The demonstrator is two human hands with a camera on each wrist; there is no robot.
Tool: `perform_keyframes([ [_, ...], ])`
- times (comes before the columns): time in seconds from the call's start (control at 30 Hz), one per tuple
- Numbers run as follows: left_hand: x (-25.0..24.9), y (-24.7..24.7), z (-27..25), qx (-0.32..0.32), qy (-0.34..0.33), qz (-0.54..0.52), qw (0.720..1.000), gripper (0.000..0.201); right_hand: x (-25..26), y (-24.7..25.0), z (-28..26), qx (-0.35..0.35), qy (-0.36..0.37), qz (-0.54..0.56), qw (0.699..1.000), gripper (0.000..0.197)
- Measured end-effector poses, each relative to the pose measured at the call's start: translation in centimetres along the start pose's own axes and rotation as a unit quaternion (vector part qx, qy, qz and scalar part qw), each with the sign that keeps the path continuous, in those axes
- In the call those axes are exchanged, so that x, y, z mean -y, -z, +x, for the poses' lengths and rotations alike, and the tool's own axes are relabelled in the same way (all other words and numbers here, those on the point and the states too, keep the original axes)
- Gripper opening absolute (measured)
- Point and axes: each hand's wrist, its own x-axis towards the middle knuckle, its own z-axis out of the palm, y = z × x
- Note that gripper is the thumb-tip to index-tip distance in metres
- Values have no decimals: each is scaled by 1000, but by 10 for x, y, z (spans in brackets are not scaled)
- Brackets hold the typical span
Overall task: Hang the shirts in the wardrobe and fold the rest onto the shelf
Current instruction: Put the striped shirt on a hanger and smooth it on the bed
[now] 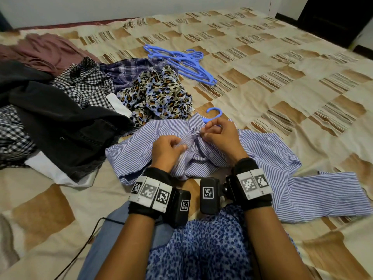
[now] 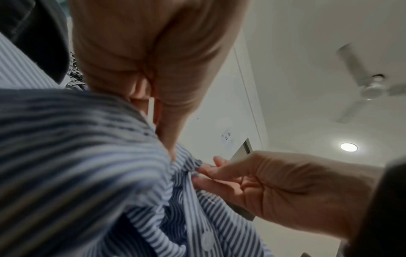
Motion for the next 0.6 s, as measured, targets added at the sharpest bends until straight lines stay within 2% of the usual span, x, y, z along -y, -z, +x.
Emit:
perform_keyframes([
  [0.07,2,0,2,-41,2,8,999,16,-7,0,1,-4,3,-63,998,24],
  [0.2,3,-2,1,-48,-4,4,999,15,-9,6,2,-9,19,-224,974,22],
  [0.27,3,-2,2,-54,-5,0,999,14,-6,11,0,20,3,-289,957,10],
  [0.33,3,-1,2,-55,-1,-9,998,13,-5,12,-2,56,-22,-354,933,9],
  [0.4,3,-2,2,-50,4,-25,998,12,-8,8,-4,77,-49,-399,913,15],
  [0.5,3,-3,1,-37,4,-31,999,11,-14,-2,-5,74,-50,-449,889,20],
  [0.6,3,-3,2,-16,11,-35,999,12,-14,-6,-4,72,-46,-461,883,17],
])
